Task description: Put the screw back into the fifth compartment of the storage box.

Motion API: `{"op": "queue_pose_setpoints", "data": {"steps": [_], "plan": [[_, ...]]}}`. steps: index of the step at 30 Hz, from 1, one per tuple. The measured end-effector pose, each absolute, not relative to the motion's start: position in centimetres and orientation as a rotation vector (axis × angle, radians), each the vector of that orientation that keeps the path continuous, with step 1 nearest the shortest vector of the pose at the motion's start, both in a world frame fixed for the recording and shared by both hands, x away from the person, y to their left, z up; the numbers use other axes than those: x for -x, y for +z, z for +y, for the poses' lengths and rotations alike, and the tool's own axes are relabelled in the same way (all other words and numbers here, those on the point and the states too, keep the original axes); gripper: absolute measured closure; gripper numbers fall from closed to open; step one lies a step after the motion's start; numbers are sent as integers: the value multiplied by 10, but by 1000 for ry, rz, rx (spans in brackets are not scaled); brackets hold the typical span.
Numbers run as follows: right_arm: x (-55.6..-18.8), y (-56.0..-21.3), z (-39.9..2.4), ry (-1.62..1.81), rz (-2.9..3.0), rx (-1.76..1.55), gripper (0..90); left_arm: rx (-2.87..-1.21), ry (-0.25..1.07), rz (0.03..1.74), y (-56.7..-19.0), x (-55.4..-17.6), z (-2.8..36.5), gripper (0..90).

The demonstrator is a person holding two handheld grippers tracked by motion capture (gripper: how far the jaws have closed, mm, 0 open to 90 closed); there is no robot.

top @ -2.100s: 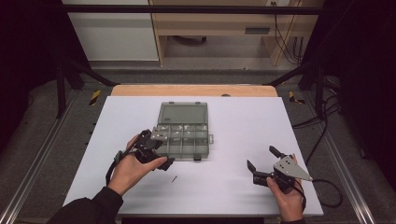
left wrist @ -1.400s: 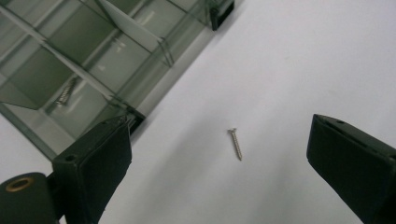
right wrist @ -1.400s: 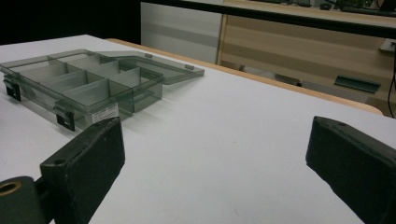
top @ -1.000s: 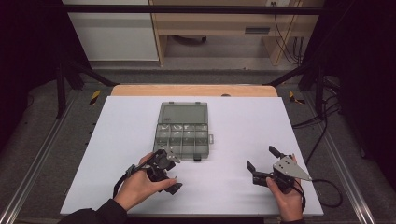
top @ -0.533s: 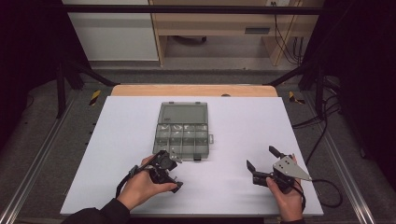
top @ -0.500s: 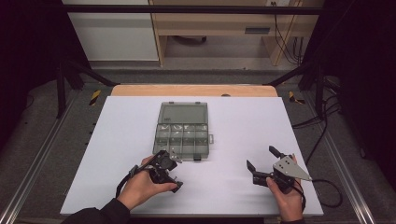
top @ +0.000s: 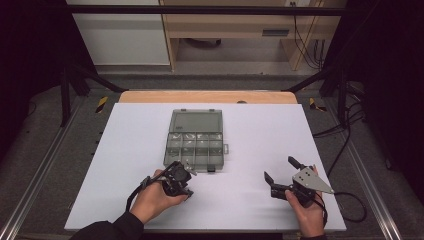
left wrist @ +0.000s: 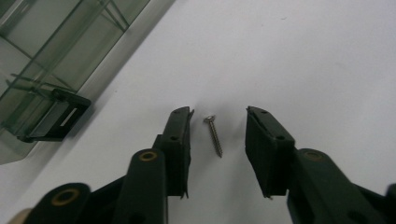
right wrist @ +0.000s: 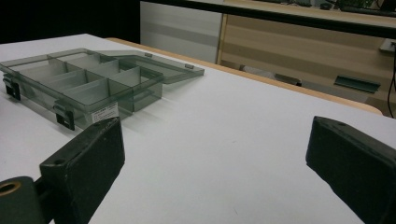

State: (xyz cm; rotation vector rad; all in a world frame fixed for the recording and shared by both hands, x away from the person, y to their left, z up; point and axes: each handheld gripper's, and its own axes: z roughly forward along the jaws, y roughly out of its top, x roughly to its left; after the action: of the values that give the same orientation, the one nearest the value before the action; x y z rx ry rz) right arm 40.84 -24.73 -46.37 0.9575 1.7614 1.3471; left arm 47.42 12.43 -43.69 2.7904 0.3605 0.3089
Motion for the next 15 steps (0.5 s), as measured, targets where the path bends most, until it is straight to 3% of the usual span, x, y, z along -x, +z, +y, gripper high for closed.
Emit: {"op": "queue_pose_setpoints", "data": {"steps": [6,15], "plan": [[-408,-464,-247,1348,1760,-959,44,-2793,301,342,-438,-478,124,749],[-408,-464,-247,1346,1764,-958,44,-2803,290,345,-441,-480,124,833]]}}
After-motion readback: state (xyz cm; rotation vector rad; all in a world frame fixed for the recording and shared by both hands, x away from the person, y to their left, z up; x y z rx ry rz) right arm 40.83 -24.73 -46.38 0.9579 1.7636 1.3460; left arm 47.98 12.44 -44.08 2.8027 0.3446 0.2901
